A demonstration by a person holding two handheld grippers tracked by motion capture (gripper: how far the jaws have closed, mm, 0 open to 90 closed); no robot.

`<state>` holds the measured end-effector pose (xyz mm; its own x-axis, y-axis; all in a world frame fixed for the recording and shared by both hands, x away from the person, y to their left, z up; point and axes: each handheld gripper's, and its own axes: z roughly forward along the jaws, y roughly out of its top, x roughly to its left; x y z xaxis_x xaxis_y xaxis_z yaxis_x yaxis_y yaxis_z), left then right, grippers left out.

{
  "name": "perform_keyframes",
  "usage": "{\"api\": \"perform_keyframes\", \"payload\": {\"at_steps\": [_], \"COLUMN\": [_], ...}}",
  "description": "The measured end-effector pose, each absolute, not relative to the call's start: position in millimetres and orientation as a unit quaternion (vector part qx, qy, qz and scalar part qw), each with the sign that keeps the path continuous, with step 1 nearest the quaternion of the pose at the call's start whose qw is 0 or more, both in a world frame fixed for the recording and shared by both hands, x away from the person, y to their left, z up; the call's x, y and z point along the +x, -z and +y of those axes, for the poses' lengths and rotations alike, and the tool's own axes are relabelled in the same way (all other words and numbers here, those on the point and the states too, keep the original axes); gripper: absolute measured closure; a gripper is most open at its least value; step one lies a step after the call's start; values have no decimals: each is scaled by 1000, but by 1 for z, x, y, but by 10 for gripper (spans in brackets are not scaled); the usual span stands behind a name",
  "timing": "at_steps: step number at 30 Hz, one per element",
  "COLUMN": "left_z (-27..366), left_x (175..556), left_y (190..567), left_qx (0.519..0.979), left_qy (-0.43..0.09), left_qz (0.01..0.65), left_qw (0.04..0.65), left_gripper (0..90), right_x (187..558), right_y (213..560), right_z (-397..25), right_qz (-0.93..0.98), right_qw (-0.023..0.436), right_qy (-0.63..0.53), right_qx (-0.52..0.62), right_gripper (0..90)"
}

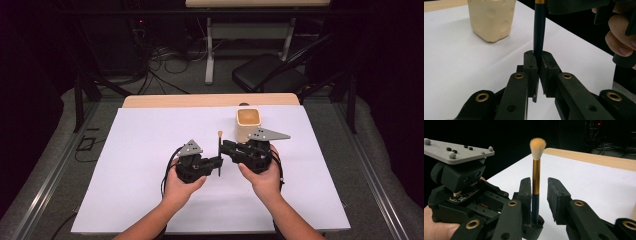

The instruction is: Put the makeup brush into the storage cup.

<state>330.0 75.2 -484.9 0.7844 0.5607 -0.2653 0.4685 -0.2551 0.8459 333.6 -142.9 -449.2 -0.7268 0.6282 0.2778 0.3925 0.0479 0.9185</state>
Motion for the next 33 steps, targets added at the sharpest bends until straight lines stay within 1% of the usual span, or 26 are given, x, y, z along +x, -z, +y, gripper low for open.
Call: {"api": "perform_keyframes", "payload": {"at_steps": [11, 33], "left_z": [72, 67], "left_x": [328, 327], "left_y": [484, 486], "left_qx": [800, 809], "left_qy": [-63, -68], "left_qz": [314, 306], "left_qw": [507, 498], "left_gripper": [836, 836], "right_x": [334, 334], "right_y": [448, 447], "right_z": [-144, -146], "right_qz": [715, 713], "right_qw": [98, 92], "right_qy": [-592, -594], "right_qx": [358, 361], "right_gripper": [735, 778]}}
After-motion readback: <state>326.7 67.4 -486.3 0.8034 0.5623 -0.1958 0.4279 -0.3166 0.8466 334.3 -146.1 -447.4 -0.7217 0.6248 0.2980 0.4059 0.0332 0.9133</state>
